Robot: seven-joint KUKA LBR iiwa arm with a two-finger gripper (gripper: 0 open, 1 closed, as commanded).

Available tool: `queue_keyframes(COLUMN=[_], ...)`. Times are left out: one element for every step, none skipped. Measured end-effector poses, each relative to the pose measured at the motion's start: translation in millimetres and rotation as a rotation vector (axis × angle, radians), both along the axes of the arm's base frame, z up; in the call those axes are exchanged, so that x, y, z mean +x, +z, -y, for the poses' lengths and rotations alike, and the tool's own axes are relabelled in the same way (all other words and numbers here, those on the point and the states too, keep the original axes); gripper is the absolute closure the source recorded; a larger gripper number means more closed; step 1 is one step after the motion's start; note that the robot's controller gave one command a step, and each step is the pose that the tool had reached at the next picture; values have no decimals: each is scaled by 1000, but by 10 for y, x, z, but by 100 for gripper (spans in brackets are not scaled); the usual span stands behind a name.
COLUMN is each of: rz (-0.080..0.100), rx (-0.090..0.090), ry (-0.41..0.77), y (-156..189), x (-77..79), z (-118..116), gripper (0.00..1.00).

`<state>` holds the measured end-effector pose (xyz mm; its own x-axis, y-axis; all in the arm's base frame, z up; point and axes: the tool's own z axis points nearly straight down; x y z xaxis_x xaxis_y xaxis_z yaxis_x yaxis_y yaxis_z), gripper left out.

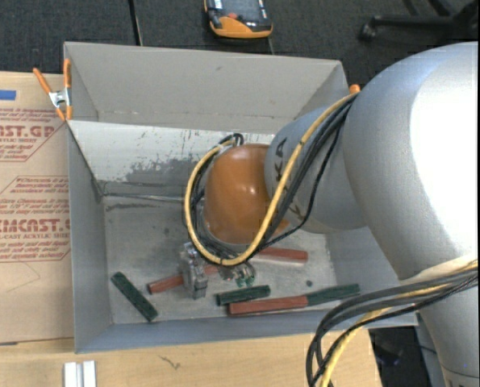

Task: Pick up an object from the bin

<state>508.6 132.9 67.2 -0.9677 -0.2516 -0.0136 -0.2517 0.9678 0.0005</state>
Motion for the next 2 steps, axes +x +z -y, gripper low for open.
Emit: queue_keyframes(rz=[-2, -6], rx=[-1, -2], ry=[1, 0], y=[17, 57], x=[5, 1], z=[-1, 0], gripper=[100, 100])
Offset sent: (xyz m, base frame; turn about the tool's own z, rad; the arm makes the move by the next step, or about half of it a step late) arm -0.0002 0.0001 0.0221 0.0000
